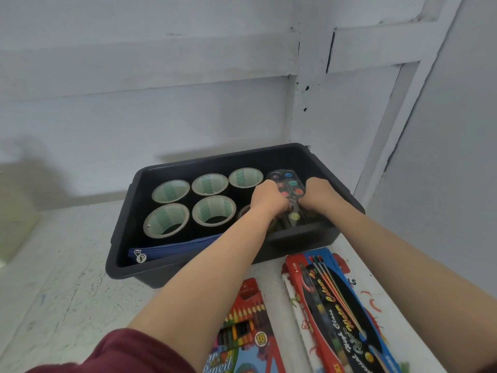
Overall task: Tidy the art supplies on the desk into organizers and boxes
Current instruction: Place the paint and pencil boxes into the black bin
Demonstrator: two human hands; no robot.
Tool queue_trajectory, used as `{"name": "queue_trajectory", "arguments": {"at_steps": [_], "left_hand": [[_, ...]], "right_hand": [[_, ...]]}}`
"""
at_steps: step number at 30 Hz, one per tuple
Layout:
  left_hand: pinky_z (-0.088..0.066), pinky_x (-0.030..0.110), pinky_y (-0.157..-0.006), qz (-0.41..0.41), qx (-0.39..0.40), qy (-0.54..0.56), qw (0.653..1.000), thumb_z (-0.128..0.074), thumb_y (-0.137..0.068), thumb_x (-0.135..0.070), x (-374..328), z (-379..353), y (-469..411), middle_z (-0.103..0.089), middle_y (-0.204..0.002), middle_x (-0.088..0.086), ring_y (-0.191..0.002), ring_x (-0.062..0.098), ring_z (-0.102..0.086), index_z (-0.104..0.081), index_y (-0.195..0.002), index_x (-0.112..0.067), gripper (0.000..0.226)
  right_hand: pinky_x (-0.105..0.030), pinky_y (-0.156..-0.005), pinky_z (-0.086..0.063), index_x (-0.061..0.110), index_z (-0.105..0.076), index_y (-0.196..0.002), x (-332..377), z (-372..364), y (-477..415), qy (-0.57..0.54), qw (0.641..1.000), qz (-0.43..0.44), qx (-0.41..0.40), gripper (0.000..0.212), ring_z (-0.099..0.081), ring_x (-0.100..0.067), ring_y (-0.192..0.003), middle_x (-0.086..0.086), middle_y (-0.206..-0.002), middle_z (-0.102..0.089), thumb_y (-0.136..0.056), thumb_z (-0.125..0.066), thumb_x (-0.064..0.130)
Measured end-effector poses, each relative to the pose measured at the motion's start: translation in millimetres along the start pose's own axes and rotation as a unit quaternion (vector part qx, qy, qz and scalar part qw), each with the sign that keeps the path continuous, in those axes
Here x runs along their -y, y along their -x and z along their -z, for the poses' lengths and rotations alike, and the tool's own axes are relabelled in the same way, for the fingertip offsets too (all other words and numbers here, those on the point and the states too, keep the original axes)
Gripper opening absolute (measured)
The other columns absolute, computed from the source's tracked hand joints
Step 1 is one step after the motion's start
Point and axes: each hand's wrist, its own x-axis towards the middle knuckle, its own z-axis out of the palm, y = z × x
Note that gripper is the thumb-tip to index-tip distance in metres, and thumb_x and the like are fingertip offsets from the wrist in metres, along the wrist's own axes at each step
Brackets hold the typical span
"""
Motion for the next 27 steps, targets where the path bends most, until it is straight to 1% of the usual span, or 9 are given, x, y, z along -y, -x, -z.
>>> {"name": "queue_trajectory", "arguments": {"at_steps": [4, 9, 13, 16, 18, 21, 23, 25, 27], "left_hand": [[-0.043, 0.02, -0.054, 0.001, 0.007, 0.014, 1.0, -0.073, -0.076, -0.014, 0, 2, 1, -0.062, -0.078, 0.005, -0.066, 0.015, -0.061, -0.061, -0.088, -0.01, 0.017], [-0.048, 0.022, -0.06, 0.002, 0.001, 0.017, 1.0, -0.075, -0.075, -0.015, 2, 2, 2, -0.064, -0.083, 0.008, -0.072, 0.017, -0.064, -0.062, -0.091, -0.009, 0.021], [-0.052, 0.023, -0.063, 0.008, -0.003, 0.017, 1.0, -0.075, -0.074, -0.014, 2, 2, 1, -0.065, -0.082, 0.009, -0.07, 0.018, -0.066, -0.061, -0.09, -0.008, 0.022], [-0.054, 0.025, -0.066, 0.01, 0.001, 0.023, 1.0, -0.075, -0.073, -0.013, 3, 2, 2, -0.066, -0.082, 0.01, -0.072, 0.018, -0.067, -0.062, -0.089, -0.007, 0.022], [-0.053, 0.025, -0.065, 0.006, -0.001, 0.025, 1.0, -0.074, -0.075, -0.014, 3, 3, 4, -0.065, -0.081, 0.009, -0.073, 0.019, -0.066, -0.061, -0.088, -0.008, 0.019], [-0.05, 0.023, -0.062, 0.004, -0.01, 0.04, 0.999, -0.069, -0.08, -0.014, 1, 8, 9, -0.063, -0.082, 0.008, -0.074, 0.018, -0.064, -0.062, -0.093, -0.006, 0.017], [-0.046, 0.018, -0.056, -0.02, -0.021, 0.055, 0.998, -0.067, -0.082, -0.016, -1, 13, 15, -0.062, -0.08, 0.004, -0.074, 0.016, -0.063, -0.062, -0.094, -0.007, 0.015], [-0.036, 0.011, -0.051, -0.064, -0.034, 0.065, 0.995, -0.068, -0.083, -0.017, -6, 21, 30, -0.058, -0.079, -0.007, -0.072, 0.008, -0.059, -0.059, -0.094, -0.014, 0.015], [-0.033, 0.009, -0.052, -0.101, -0.035, 0.081, 0.991, -0.068, -0.083, -0.017, -10, 27, 50, -0.058, -0.091, -0.01, -0.072, 0.0, -0.052, -0.058, -0.109, -0.018, 0.028]], "right_hand": [[-0.016, -0.051, -0.033, 0.012, -0.05, -0.091, -1, -2, 0, 0.01, 1.0, -0.002, -0.016, 0.012, -0.049, -0.012, -0.063, -0.003, -0.08, -0.051, -0.089, -0.061, 0.015], [-0.017, -0.051, -0.033, 0.011, -0.051, -0.091, 0, -3, 1, 0.026, 0.999, 0.003, -0.018, 0.011, -0.054, -0.015, -0.071, -0.006, -0.086, -0.054, -0.089, -0.061, 0.014], [-0.017, -0.052, -0.034, 0.009, -0.054, -0.094, 1, -2, 1, 0.029, 1.0, 0.0, -0.006, 0.009, -0.055, -0.017, -0.073, -0.007, -0.088, -0.055, -0.09, -0.06, 0.013], [-0.018, -0.058, -0.038, 0.007, -0.057, -0.098, 1, -1, 4, 0.033, 0.999, -0.002, -0.002, 0.01, -0.056, -0.017, -0.075, -0.008, -0.089, -0.056, -0.09, -0.059, 0.013], [-0.021, -0.065, -0.042, 0.007, -0.059, -0.103, 3, 0, 7, 0.038, 0.999, 0.003, -0.018, 0.014, -0.057, -0.018, -0.077, -0.007, -0.09, -0.056, -0.091, -0.059, 0.015], [-0.023, -0.069, -0.043, 0.009, -0.059, -0.106, 7, 7, 18, 0.031, 0.995, 0.039, -0.087, 0.016, -0.059, -0.018, -0.082, -0.007, -0.096, -0.06, -0.092, -0.056, 0.017], [-0.023, -0.072, -0.043, 0.011, -0.06, -0.107, 10, 17, 28, 0.015, 0.991, 0.071, -0.115, 0.016, -0.058, -0.016, -0.085, -0.006, -0.099, -0.061, -0.093, -0.053, 0.017], [-0.021, -0.073, -0.042, 0.012, -0.06, -0.105, 10, 28, 42, 0.007, 0.988, 0.095, -0.117, 0.015, -0.055, -0.013, -0.084, -0.003, -0.097, -0.059, -0.094, -0.052, 0.019], [-0.016, -0.068, -0.039, 0.015, -0.059, -0.099, 7, 39, 59, 0.01, 0.987, 0.112, -0.113, 0.011, -0.052, -0.01, -0.079, 0.0, -0.092, -0.057, -0.095, -0.052, 0.022]]}}
